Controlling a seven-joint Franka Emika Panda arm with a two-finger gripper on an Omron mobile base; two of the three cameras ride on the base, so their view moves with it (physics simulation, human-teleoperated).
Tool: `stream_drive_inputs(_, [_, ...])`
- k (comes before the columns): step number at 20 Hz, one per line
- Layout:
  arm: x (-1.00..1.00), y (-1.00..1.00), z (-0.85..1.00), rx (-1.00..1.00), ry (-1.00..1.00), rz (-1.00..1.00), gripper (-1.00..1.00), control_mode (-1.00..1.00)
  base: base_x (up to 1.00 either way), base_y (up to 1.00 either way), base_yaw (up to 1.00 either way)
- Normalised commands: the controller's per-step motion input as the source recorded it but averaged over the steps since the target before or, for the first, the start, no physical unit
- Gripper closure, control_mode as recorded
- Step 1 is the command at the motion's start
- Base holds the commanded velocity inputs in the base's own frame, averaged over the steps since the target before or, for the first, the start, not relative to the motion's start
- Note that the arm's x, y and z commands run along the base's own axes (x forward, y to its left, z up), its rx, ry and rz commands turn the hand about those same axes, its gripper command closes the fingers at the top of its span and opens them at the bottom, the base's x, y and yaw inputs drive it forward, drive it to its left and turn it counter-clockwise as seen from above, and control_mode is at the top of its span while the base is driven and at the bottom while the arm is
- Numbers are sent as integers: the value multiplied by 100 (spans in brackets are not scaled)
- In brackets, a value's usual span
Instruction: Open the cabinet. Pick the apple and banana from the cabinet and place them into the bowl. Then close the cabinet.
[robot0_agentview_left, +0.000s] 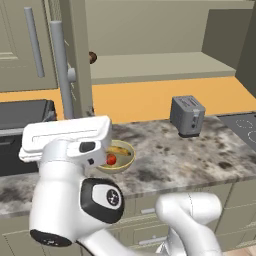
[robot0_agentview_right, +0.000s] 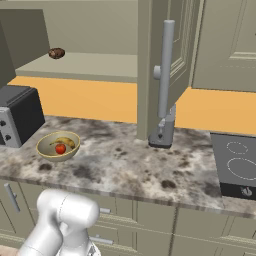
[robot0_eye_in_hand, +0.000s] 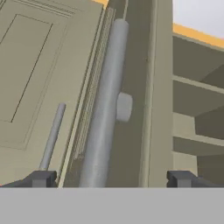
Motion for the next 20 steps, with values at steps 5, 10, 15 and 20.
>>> stream_drive_inputs(5, [33,-29,-5,4,0,-31,-100,-100,0,0,0])
stream_drive_inputs(10, [48,-88,-15,15,0,-19,-100,-100,0,0,0])
stream_drive_inputs(15, [92,-99,-29,22,0,-3,-100,-100,0,0,0])
stream_drive_inputs(20, [100,-100,-37,25,0,1,-100,-100,0,0,0])
